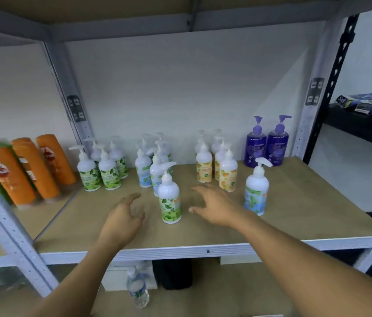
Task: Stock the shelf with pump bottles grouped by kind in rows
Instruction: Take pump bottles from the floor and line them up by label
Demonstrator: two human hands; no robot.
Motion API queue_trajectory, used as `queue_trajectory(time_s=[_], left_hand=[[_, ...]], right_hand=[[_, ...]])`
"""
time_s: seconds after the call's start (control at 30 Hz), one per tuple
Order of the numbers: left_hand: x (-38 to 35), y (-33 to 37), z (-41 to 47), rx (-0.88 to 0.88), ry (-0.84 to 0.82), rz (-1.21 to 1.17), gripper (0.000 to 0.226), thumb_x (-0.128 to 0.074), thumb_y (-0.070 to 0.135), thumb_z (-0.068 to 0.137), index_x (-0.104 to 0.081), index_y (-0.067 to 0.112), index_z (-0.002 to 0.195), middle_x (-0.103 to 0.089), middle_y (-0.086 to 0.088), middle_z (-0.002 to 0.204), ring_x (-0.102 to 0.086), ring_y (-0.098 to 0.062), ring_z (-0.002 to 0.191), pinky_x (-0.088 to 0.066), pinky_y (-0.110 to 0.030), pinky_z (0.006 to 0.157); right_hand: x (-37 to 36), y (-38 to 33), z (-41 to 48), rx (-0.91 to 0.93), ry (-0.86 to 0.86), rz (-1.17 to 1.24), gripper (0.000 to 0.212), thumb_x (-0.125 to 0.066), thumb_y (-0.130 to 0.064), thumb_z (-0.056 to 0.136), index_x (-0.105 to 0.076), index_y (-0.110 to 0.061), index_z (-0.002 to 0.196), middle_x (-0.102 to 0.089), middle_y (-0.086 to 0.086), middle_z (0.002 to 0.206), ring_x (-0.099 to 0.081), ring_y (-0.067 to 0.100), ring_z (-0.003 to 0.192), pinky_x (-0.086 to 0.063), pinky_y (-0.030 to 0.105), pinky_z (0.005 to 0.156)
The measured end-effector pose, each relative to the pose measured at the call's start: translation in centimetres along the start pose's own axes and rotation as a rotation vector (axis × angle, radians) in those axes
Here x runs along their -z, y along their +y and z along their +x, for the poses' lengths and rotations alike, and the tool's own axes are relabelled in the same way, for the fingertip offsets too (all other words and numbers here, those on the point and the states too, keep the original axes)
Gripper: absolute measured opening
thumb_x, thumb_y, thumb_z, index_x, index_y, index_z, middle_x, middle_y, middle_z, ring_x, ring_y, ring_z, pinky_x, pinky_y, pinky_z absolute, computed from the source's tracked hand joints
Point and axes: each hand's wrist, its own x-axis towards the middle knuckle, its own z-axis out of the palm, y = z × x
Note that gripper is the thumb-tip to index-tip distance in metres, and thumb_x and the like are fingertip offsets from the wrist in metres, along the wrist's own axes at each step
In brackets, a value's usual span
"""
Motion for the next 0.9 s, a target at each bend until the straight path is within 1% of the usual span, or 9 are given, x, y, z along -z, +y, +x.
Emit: queue_trajectory(time_s=[0.1, 0.2, 0.27, 0.4, 0.53, 0.63, 0.7, 0.8, 0.9], left_hand=[[-1.0, -3.4, -0.6, 0.042, -0.061, 0.225, 0.054, -0.058, 0.039, 0.093, -0.047, 0.029, 0.145, -0.044, 0.004, 0.153, -0.039, -0.021, 0.140, -0.028, -0.047, 0.116], [-1.9, -4.6, -1.2, 0.037, -0.051, 0.328, 0.048, -0.042, 0.053, 0.099, -0.047, 0.038, 0.144, -0.035, 0.012, 0.159, -0.026, -0.015, 0.148, -0.014, -0.048, 0.119], [-2.1, -4.7, -1.0, 0.035, -0.018, 0.311, 0.046, -0.040, 0.054, 0.099, -0.049, 0.040, 0.141, -0.035, 0.014, 0.158, -0.025, -0.013, 0.148, -0.013, -0.049, 0.119], [-2.1, -4.9, -0.6, 0.040, -0.057, 0.296, 0.044, -0.044, 0.054, 0.097, -0.050, 0.042, 0.139, -0.036, 0.014, 0.157, -0.025, -0.016, 0.147, -0.012, -0.056, 0.118], [-1.9, -3.5, -0.1, -0.009, -0.100, 0.142, 0.048, -0.060, 0.055, 0.090, -0.051, 0.046, 0.136, -0.047, 0.019, 0.147, -0.035, -0.012, 0.142, -0.013, -0.058, 0.119], [-2.9, -1.6, 0.3, -0.055, -0.176, -0.229, 0.067, -0.071, 0.059, 0.079, -0.050, 0.041, 0.140, -0.054, 0.023, 0.140, -0.046, 0.003, 0.132, -0.025, -0.047, 0.121], [-4.0, -0.9, 0.7, -0.059, -0.217, -0.431, 0.071, -0.080, 0.045, 0.079, -0.050, 0.036, 0.143, -0.059, 0.020, 0.135, -0.049, 0.011, 0.124, -0.035, -0.039, 0.118], [-5.3, -0.3, 1.1, -0.078, -0.183, -0.397, 0.068, -0.079, 0.051, 0.073, -0.052, 0.045, 0.135, -0.065, 0.024, 0.124, -0.056, 0.007, 0.121, -0.038, -0.044, 0.114], [-5.7, -0.3, 1.2, -0.057, -0.173, -0.340, 0.064, -0.074, 0.062, 0.066, -0.052, 0.052, 0.125, -0.066, 0.030, 0.116, -0.059, 0.006, 0.116, -0.037, -0.047, 0.112]], right_hand=[[-2.8, -0.7, 0.8, -0.015, -0.053, 0.082, 0.071, -0.067, -0.049, 0.090, -0.040, -0.024, 0.150, -0.044, 0.002, 0.152, -0.041, 0.023, 0.138, -0.037, 0.041, 0.113], [-5.5, -0.7, 1.5, -0.019, -0.054, 0.092, 0.066, -0.065, -0.053, 0.088, -0.049, -0.023, 0.144, -0.053, 0.001, 0.142, -0.049, 0.023, 0.130, -0.039, 0.037, 0.109], [-6.9, -0.2, 1.8, 0.003, -0.016, 0.060, 0.061, -0.060, -0.058, 0.088, -0.054, -0.025, 0.138, -0.055, -0.001, 0.139, -0.050, 0.021, 0.130, -0.038, 0.038, 0.110], [-8.4, 0.7, 2.0, 0.065, 0.004, -0.036, 0.058, -0.047, -0.064, 0.094, -0.052, -0.032, 0.142, -0.041, -0.006, 0.156, -0.032, 0.014, 0.145, -0.021, 0.038, 0.120], [-8.4, 0.7, 2.6, 0.077, -0.039, -0.055, 0.079, -0.023, -0.075, 0.081, -0.050, -0.034, 0.143, -0.037, -0.006, 0.159, -0.028, 0.015, 0.147, -0.021, 0.040, 0.120], [-8.4, 0.7, 2.9, 0.090, -0.072, -0.088, 0.064, -0.037, -0.067, 0.093, -0.044, -0.034, 0.147, -0.032, -0.004, 0.161, -0.023, 0.016, 0.149, -0.018, 0.041, 0.121], [-7.9, 0.8, 3.1, 0.089, -0.110, -0.080, 0.066, -0.039, -0.068, 0.092, -0.041, -0.035, 0.150, -0.030, -0.004, 0.162, -0.022, 0.016, 0.150, -0.017, 0.042, 0.121], [-7.2, 1.2, 3.5, 0.056, -0.146, -0.022, 0.092, -0.026, -0.085, 0.072, -0.039, -0.039, 0.150, -0.028, -0.006, 0.163, -0.022, 0.014, 0.150, -0.016, 0.040, 0.122], [-7.1, 1.8, 3.8, 0.027, -0.148, -0.006, 0.097, -0.026, -0.088, 0.066, -0.040, -0.040, 0.149, -0.025, -0.008, 0.164, -0.019, 0.012, 0.151, -0.013, 0.040, 0.123]])
